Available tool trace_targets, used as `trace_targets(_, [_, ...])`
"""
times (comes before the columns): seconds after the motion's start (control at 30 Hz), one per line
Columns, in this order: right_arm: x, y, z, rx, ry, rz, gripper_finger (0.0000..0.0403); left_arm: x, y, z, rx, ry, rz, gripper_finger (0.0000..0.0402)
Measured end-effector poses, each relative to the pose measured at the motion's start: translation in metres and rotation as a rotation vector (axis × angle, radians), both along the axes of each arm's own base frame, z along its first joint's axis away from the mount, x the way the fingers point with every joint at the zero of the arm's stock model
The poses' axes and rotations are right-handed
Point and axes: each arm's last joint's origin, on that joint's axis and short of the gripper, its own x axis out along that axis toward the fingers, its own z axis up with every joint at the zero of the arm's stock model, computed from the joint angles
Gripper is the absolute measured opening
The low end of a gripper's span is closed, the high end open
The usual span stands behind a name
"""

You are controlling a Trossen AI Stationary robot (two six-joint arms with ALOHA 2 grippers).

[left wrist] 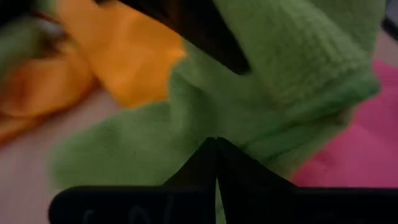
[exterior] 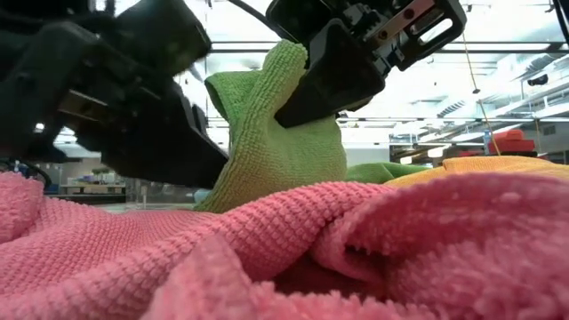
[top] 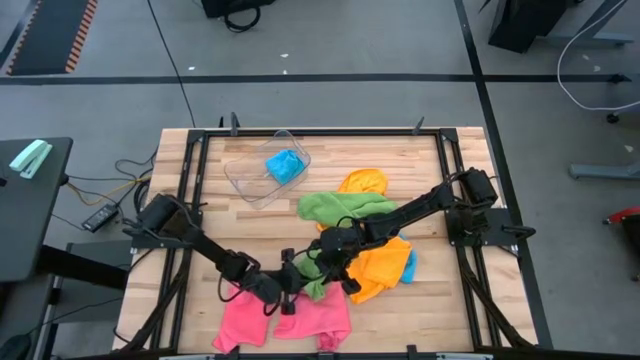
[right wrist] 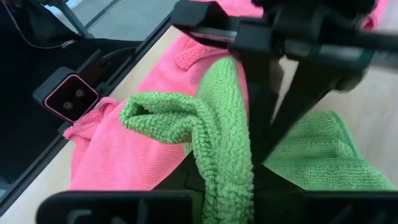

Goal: Fold microfiber towels
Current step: Fold the left green microfiber towel

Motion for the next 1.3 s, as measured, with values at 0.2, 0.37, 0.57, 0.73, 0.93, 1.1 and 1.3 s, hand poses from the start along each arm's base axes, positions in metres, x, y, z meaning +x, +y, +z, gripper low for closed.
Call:
trace_targets(0.2, [0.000, -0.001, 0.000, -0.007, 0.002, -0.013, 0.0041, 0.009, -0.006, -0.001, -0.037, 0.036, -0.061, 0.0012])
trace_targets(0.37, [0.000, 0.000, 0.000, -0.002, 0.010, -0.017, 0.0041, 0.003, -0.012, 0.012, -0.005, 0.030, -0.084, 0.0020])
trace_targets(0.57, [-0.001, 0.002, 0.000, -0.002, 0.008, -0.013, 0.0041, -0.010, -0.021, 0.028, 0.013, 0.042, -0.100, 0.0008])
trace_targets(0.73, [-0.001, 0.003, 0.000, -0.002, 0.009, -0.010, 0.0041, -0.017, -0.030, 0.028, -0.039, 0.043, -0.084, 0.0019])
trace_targets(0.93, [0.001, 0.004, 0.001, 0.003, -0.020, -0.008, 0.0041, -0.019, -0.030, 0.024, -0.022, 0.063, -0.088, 0.0045])
trace_targets(1.1, [0.002, 0.007, 0.003, 0.002, -0.049, -0.001, 0.0041, -0.019, -0.028, 0.023, 0.009, 0.059, -0.058, 0.0048])
trace_targets(1.3, [0.005, 0.009, -0.003, -0.009, -0.077, 0.001, 0.0041, -0.019, -0.021, 0.019, 0.077, 0.077, 0.025, 0.0028])
